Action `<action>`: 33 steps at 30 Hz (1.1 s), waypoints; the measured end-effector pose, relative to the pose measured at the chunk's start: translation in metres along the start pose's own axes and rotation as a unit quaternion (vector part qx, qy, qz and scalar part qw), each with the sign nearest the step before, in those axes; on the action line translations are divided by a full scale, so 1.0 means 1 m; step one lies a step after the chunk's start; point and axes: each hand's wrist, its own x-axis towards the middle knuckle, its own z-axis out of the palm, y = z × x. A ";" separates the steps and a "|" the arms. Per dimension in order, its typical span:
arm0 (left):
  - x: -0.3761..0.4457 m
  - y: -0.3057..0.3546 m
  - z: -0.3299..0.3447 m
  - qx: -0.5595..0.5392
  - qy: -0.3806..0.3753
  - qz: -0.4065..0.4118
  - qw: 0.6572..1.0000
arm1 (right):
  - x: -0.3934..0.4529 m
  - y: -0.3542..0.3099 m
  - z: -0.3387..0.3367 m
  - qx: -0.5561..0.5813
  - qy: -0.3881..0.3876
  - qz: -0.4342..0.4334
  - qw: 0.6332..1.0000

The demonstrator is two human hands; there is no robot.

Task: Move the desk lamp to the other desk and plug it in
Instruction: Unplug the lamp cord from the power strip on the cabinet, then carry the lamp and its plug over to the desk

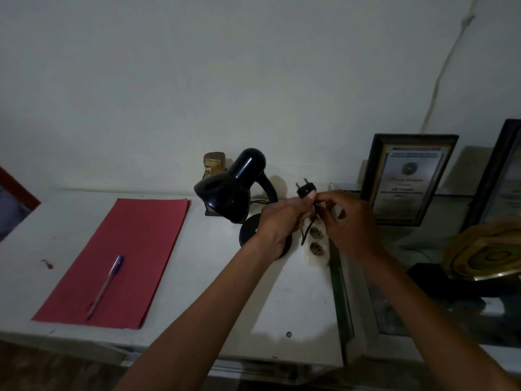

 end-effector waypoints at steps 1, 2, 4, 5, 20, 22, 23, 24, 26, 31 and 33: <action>0.002 0.007 0.003 0.019 0.002 0.018 1.000 | 0.003 -0.002 -0.001 0.025 0.015 0.012 0.999; 0.004 0.016 0.005 0.040 0.004 0.043 0.998 | 0.007 -0.005 -0.002 0.057 0.026 0.021 0.998; 0.003 0.039 0.010 0.079 0.005 0.097 0.992 | 0.015 -0.014 -0.008 0.126 0.053 0.039 0.990; 0.002 0.053 0.013 0.100 -0.001 0.121 0.988 | 0.021 -0.021 -0.014 0.149 0.068 0.046 0.985; -0.003 0.214 -0.077 0.161 0.090 0.373 0.909 | -0.007 -0.015 0.124 0.047 -0.203 0.334 0.919; -0.007 0.210 -0.099 0.164 0.095 0.380 0.906 | -0.006 -0.012 0.139 0.015 -0.232 0.312 0.921; -0.010 0.207 -0.109 0.165 0.096 0.379 0.905 | -0.004 -0.009 0.144 0.005 -0.242 0.311 0.919; -0.013 0.204 -0.118 0.166 0.094 0.375 0.907 | -0.002 -0.006 0.147 -0.003 -0.248 0.311 0.917; -0.018 0.197 -0.134 0.169 0.086 0.364 0.912 | 0.002 0.000 0.149 -0.023 -0.267 0.300 0.915; -0.025 0.178 -0.158 0.227 0.089 0.359 0.901 | -0.004 0.008 0.149 -0.048 -0.288 0.278 0.915; -0.026 0.170 -0.165 0.245 0.092 0.361 0.895 | -0.008 0.007 0.152 -0.041 -0.260 0.280 0.923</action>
